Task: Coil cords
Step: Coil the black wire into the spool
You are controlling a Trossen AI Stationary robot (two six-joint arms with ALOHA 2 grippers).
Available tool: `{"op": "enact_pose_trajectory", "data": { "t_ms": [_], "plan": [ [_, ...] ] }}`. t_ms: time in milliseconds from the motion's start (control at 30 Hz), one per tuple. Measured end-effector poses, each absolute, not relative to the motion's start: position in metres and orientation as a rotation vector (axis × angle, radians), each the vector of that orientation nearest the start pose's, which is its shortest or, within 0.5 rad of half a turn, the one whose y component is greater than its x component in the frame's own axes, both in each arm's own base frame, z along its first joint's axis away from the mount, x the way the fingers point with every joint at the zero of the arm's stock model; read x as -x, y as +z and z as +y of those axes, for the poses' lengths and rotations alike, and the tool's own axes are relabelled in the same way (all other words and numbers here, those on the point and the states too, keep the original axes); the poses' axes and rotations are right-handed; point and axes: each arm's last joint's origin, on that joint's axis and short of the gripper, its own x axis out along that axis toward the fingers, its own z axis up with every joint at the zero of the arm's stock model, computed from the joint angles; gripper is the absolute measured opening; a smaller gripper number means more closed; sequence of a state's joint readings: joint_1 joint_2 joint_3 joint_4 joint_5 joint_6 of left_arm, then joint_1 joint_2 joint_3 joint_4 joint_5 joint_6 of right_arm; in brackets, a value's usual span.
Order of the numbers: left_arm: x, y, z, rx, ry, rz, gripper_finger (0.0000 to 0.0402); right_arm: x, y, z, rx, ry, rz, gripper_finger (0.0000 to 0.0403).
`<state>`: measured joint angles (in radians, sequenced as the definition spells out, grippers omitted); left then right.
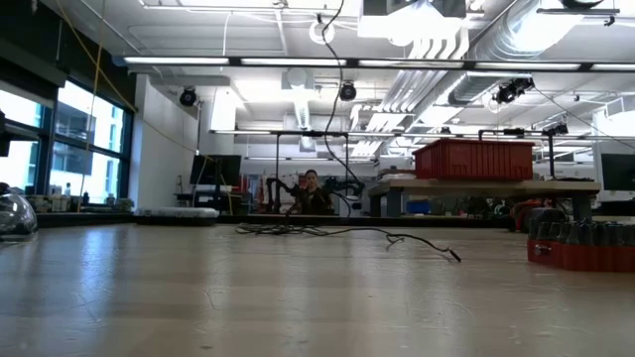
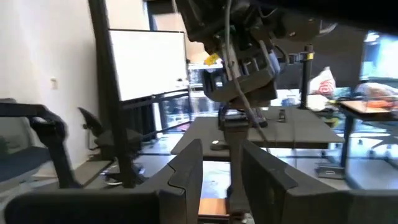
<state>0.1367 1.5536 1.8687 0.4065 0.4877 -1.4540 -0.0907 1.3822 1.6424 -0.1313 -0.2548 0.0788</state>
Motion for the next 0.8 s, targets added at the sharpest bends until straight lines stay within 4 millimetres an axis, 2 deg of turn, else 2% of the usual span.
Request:
{"op": "enact_pose_trajectory", "data": {
  "t_ms": [300, 800],
  "plan": [
    [-0.3, 0.56, 0.028, 1.135, -0.727, -0.305, 0.0, -0.301, 0.486, -0.022, -0.007, 0.077, -0.089, 0.0099],
    [-0.301, 0.559, 0.028, 1.142, -0.718, -0.292, 0.0, -0.3, 0.487, -0.021, 0.013, 0.091, -0.097, 0.0099]
  ]
}}
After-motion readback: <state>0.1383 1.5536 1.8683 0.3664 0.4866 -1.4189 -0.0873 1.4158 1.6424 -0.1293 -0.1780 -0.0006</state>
